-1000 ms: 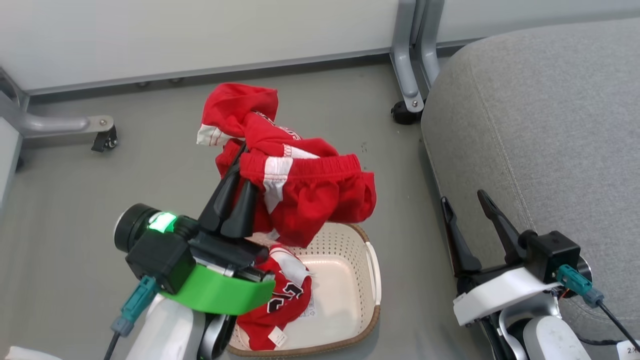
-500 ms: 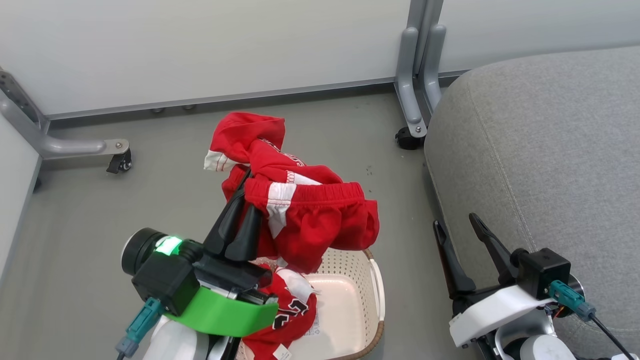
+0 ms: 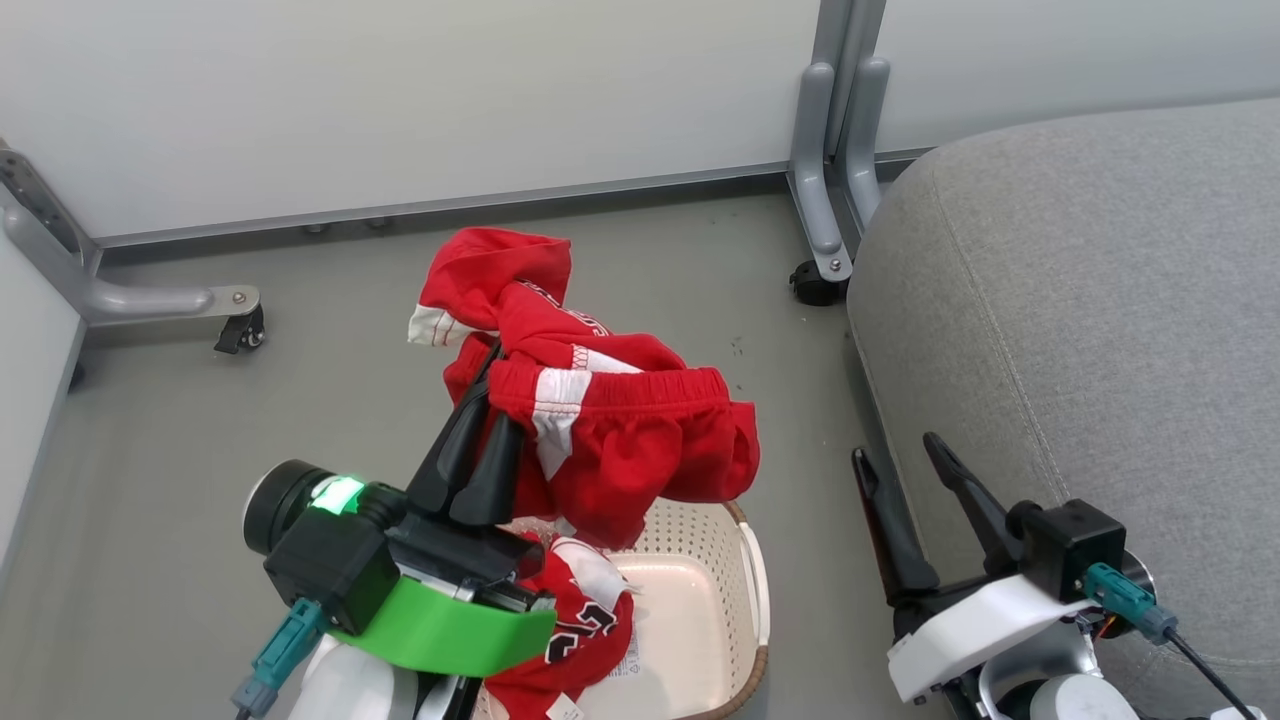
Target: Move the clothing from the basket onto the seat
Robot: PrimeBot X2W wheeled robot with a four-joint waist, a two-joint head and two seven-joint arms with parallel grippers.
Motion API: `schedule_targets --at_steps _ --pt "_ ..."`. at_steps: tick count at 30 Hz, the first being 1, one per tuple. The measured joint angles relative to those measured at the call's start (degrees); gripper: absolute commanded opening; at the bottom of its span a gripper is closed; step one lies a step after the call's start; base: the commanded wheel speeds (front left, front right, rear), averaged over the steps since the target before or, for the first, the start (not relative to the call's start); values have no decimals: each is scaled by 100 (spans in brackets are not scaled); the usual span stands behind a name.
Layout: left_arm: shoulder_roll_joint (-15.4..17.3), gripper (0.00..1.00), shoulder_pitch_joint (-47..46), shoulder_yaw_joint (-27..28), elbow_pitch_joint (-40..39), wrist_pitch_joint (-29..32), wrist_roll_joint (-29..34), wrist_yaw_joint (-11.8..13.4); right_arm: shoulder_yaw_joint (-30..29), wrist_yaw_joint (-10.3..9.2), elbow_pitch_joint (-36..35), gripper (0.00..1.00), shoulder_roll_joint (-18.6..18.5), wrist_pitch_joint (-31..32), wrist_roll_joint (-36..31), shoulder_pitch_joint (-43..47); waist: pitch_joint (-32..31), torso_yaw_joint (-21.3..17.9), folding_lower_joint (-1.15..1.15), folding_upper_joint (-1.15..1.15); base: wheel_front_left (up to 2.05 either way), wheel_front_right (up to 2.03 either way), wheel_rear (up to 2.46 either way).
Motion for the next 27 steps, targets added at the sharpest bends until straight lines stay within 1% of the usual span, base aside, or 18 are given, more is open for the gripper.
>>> schedule_targets --at_steps 2,5,9,16,19,23,27 --pt "-10 0 5 4 9 0 0 -2 89 0 -3 100 0 40 0 0 -18 6 0 0 0 0 0" --pt "-19 0 9 4 24 0 1 -4 383 0 9 100 -2 104 31 -7 -24 20 0 0 0 0 0" --pt "-26 0 8 0 47 0 15 -7 1062 0 55 100 -57 193 211 -114 -11 51 0 0 0 0 0" --pt "-42 0 -41 -67 140 0 58 -24 2338 0 220 100 -219 244 668 -616 74 142 0 0 0 0 0" --pt "-44 0 -86 -111 163 0 58 -25 2743 0 304 100 -298 245 861 -859 104 194 0 0 0 0 0" --pt "-62 0 -123 -155 191 0 58 -27 3020 0 448 100 -331 135 1012 -1173 135 265 0 0 0 0 0" --pt "-78 0 -131 -170 202 0 57 -32 3172 0 619 100 -319 8 1143 -1512 157 315 0 0 0 0 0"
